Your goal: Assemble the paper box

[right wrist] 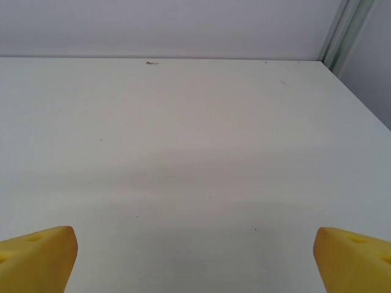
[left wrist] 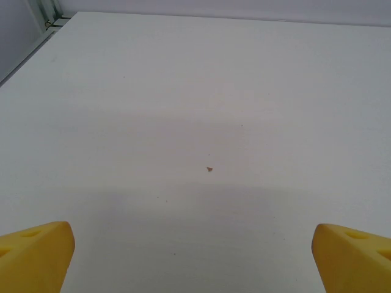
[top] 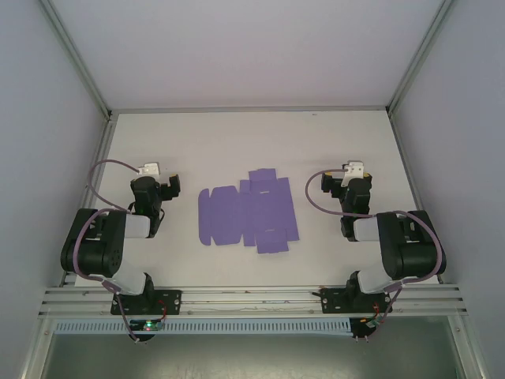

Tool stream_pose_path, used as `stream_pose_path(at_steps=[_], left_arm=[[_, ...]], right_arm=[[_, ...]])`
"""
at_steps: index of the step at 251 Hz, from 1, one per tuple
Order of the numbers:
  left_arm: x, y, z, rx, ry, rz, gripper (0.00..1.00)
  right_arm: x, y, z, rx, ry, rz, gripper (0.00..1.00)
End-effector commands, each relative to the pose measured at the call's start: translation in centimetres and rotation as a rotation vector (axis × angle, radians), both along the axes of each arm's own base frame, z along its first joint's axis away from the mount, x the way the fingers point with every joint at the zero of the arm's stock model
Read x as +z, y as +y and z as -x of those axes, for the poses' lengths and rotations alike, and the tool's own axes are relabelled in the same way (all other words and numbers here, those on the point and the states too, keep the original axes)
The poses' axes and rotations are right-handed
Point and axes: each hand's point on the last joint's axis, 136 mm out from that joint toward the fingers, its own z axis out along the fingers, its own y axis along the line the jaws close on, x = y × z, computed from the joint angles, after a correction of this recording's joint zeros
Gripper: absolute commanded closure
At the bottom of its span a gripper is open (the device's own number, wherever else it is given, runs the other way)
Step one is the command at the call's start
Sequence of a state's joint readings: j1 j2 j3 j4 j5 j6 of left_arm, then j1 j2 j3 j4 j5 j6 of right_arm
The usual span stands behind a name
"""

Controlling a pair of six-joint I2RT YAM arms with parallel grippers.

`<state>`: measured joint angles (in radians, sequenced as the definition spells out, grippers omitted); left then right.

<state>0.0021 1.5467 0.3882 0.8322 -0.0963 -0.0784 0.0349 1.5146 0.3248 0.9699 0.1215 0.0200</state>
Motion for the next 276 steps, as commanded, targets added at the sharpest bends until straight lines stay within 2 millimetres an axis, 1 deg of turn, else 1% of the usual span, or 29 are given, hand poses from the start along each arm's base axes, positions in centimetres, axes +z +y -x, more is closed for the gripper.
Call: stream_pose_path(at_steps=[1,143,163,218,227,247,257,259,262,276], left_arm=[[0.8,-0.1,-0.4,-0.01,-0.041,-0.016,0.0],[0.9,0.0,-0.5,-0.011,-0.04,-0.019,0.0],[0.7,-0.9,-0.7,-0.061,-0.029,-0.016,0.0],[0.8,-0.9,-0.7,-0.06,-0.031,-0.014,0.0],[1.0,-0.7,-0.8,-0.051,-0.041,-0.016,0.0],[1.9,0.4,-0.7,0.015,-0.015,-0.018,0.0],[2.4,0.2,-0.7,0.005,0.008,-0.016,0.0],[2.5,0.1,-0.7,-0.001,0.013,-0.015,0.0],[2.8,-0.1,-0.8,-0.012,0.015,-0.015,0.0],[3.5,-0.7,-0.6,-0.042,0.037,-0.002,0.0]], right_arm=[[1.5,0.1,-0.6,0.012,-0.048,-0.002,0.01],[1.4,0.1,-0.6,0.016,-0.045,-0.009,0.01],[1.4,0.1,-0.6,0.018,-0.045,-0.012,0.01],[1.5,0.0,-0.6,0.013,-0.047,-0.01,0.01],[1.8,-0.2,-0.6,0.001,-0.056,-0.01,0.01],[2.9,-0.3,-0.5,-0.006,-0.07,-0.007,0.01],[3.3,-0.3,-0.4,-0.004,-0.062,-0.009,0.02],[3.7,-0.2,-0.4,-0.002,-0.07,-0.008,0.02],[3.6,-0.2,-0.4,0.0,-0.057,-0.007,0.02],[4.3,-0.2,-0.4,-0.004,-0.042,-0.003,0.01]])
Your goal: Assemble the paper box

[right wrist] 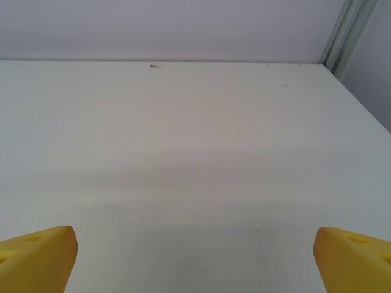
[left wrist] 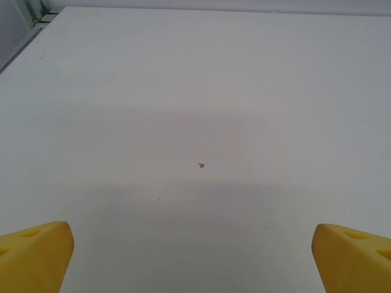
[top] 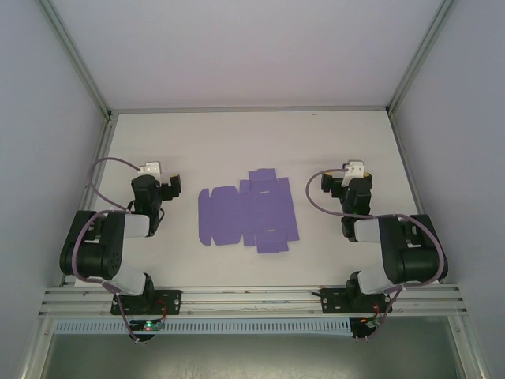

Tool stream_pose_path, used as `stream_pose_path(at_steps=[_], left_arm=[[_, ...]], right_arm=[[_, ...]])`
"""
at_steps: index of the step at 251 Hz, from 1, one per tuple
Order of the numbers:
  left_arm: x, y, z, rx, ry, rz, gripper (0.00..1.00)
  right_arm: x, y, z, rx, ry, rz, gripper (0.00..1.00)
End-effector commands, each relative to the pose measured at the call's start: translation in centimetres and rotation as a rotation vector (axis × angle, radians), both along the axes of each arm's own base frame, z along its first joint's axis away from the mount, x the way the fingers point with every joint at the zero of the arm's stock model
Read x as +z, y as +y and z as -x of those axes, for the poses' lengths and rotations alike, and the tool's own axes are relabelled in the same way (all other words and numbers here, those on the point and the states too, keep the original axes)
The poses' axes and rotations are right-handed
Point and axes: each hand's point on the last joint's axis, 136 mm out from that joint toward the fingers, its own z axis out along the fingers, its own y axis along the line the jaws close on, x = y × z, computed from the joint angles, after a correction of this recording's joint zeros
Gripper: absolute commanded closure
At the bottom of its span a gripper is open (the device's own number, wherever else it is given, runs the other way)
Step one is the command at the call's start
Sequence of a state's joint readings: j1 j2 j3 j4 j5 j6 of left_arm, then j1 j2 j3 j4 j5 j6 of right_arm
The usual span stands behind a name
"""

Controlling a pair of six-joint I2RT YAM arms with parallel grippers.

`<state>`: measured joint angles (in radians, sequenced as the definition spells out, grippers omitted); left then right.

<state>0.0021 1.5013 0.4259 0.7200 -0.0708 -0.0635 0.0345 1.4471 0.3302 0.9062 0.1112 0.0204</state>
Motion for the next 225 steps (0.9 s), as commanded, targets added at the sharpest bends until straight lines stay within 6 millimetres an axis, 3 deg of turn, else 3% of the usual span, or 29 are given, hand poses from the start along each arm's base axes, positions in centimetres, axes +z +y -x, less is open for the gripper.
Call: stream_pose_path(at_steps=[1,22,43,78,117,156,195,225], left_arm=[[3.0,-0.3,-0.4,-0.013,0.008,0.004,0.0],[4.5,0.1,0.2,0.035,0.011,0.058,0.0],[6.2,-0.7,1.0,0.026,0.003,0.152,0.0],[6.0,-2.3,2.4,0.039,0.127,0.314,0.0],[4.4,-5.9,4.1,-0.021,0.232,0.465,0.0],[2.1,-9.2,5.8,-0.078,0.384,0.47,0.0],[-0.1,-12.0,7.4,-0.152,0.533,0.528,0.0],[-1.0,-13.5,8.2,-0.189,0.601,0.585,0.0]], right_arm=[[3.2,-0.4,-0.6,-0.013,-0.032,0.001,0.02],[4.6,-0.2,-0.7,-0.035,0.004,-0.006,0.01],[5.7,1.3,-0.8,-0.011,0.059,-0.034,0.04],[5.3,7.3,0.3,0.133,0.228,-0.142,0.13],[1.5,14.4,2.8,0.247,0.52,-0.267,0.31],[-2.4,18.6,4.8,0.299,0.726,-0.322,0.49],[-5.4,21.1,5.4,0.329,0.8,-0.387,0.56],[-8.4,19.8,5.7,0.245,0.858,-0.37,0.59]])
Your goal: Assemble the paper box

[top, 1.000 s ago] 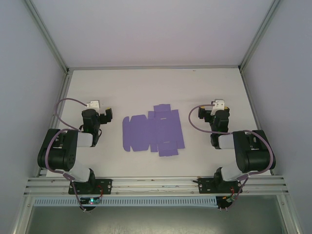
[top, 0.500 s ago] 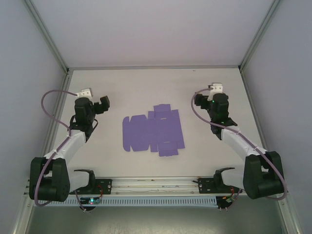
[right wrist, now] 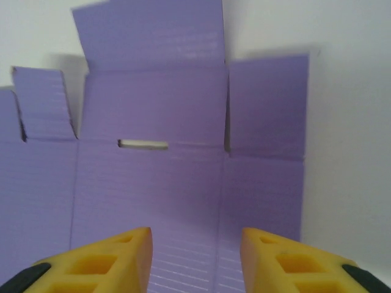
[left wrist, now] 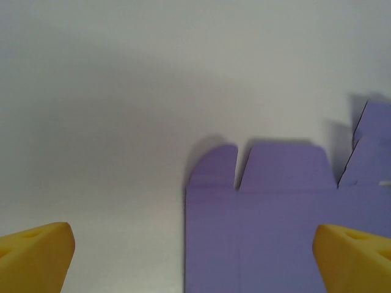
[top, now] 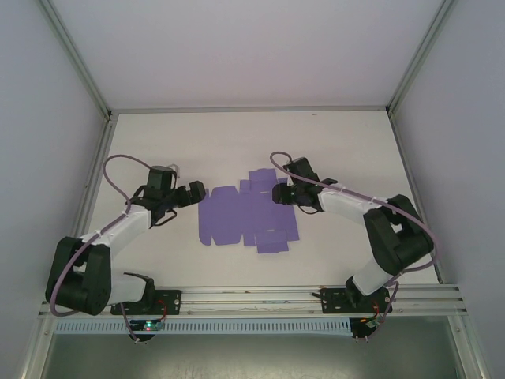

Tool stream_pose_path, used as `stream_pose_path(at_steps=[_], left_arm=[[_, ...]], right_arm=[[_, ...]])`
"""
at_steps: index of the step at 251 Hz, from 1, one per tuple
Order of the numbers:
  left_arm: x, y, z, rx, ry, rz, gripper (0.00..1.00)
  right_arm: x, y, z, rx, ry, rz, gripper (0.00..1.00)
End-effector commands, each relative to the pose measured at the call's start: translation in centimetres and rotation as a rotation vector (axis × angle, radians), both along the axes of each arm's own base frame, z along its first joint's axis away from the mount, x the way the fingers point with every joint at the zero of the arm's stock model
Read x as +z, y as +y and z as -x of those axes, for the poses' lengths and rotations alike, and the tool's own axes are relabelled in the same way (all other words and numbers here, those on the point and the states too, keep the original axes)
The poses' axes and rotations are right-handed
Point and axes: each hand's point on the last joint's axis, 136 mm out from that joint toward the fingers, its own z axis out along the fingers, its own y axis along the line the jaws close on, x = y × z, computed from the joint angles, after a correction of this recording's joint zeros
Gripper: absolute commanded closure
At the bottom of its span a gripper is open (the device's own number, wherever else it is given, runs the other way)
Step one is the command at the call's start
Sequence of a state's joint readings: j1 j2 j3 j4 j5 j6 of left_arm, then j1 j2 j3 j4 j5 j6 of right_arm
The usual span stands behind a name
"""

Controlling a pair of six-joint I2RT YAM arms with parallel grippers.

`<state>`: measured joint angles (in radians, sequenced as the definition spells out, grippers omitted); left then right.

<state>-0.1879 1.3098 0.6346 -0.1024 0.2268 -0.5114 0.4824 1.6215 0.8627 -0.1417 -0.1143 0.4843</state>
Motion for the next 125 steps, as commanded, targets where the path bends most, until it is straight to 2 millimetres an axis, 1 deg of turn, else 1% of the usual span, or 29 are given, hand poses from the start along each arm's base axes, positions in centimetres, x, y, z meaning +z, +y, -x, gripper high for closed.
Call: stream_pose_path(at_steps=[1,15,34,59,90,125], left_arm=[[-0.4,-2.2,1.4,-0.05,0.103,0.097,0.0],[-0.8,-2.9,1.7,-0.073,0.135,0.127,0.0],[-1.4,-4.1,2.1,-0.112,0.168,0.173,0.0],[-2.5,-4.7,2.7,-0.137,0.225,0.197,0.0],[-3.1,-6.1,3.1,-0.192,0.262,0.269,0.0],[-2.9,-7.5,3.3,-0.241,0.286,0.339,0.0]], right_arm=[[-2.2,-0.6,0.8,-0.068,0.085,-0.002,0.59],[-3.6,-1.4,1.2,-0.097,0.126,0.012,0.6],[-5.6,-2.1,2.1,-0.124,0.182,0.006,0.63],[-7.8,-2.6,3.4,-0.146,0.238,0.005,0.65],[-9.0,-2.8,4.2,-0.137,0.267,0.016,0.66],[-9.7,-3.7,4.8,-0.16,0.287,0.046,0.69]])
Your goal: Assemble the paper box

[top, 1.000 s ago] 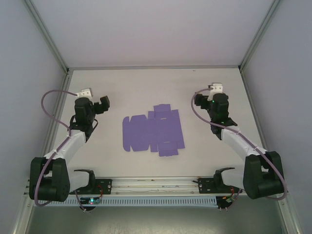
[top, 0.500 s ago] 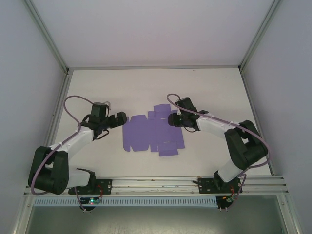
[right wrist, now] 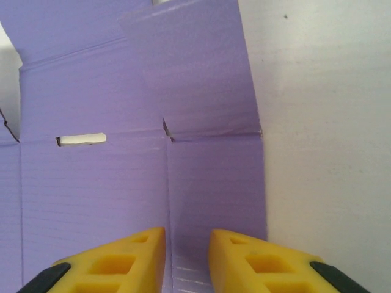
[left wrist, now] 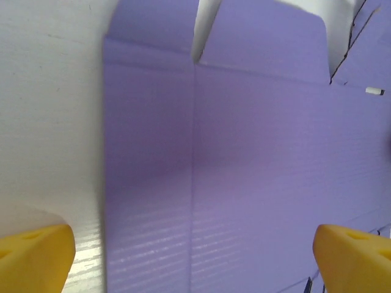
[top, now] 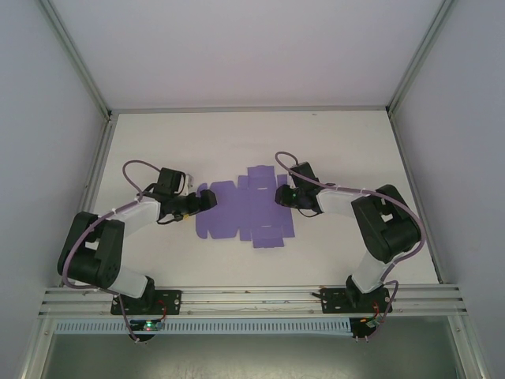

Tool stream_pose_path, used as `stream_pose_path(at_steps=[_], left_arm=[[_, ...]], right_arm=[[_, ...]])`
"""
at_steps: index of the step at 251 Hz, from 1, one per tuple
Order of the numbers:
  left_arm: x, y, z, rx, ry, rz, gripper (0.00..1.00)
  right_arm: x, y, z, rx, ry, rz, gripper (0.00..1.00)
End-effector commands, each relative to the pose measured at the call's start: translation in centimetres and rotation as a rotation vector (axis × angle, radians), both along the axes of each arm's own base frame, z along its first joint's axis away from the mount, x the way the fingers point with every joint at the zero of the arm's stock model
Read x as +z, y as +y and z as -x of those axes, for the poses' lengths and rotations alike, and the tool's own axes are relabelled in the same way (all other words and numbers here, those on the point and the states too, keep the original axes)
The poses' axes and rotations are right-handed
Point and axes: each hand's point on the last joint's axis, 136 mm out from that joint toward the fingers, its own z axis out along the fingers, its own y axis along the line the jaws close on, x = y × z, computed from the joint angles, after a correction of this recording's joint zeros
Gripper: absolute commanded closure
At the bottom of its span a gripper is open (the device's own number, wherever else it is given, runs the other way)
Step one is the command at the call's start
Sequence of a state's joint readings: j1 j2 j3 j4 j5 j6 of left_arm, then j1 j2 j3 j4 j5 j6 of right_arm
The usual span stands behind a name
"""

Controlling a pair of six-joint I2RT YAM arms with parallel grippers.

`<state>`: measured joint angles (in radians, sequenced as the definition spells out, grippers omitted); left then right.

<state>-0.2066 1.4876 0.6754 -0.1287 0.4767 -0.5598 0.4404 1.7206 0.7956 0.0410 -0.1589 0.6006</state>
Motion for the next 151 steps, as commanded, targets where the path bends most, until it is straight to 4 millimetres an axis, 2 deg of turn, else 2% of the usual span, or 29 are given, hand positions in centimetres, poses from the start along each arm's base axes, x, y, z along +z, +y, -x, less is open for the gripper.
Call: stream_pose_path(at_steps=[1,45,78,123,151], left_arm=[[0.4,-3.2,1.3,-0.105,0.065,0.158,0.0],[2.0,-4.8,0.9,-0.144,0.027,0.28,0.0],[5.0,-6.0,0.2,-0.189,-0.049,0.382,0.0],[8.7,-5.8,0.1,-0.188,-0.157,0.386,0.0],[9.7,-5.4,0.4,-0.17,-0.211,0.376,0.0]], right_arm=[[-6.4,-3.2,5.7,-0.034,0.253,0.123,0.69],[-7.3,-3.7,6.6,-0.028,0.275,0.139,0.69],[-7.5,-3.4,6.7,-0.015,0.277,0.128,0.69],[-7.8,-3.5,6.8,-0.008,0.279,0.128,0.69],[-7.9,-3.4,6.9,-0.006,0.278,0.124,0.7]])
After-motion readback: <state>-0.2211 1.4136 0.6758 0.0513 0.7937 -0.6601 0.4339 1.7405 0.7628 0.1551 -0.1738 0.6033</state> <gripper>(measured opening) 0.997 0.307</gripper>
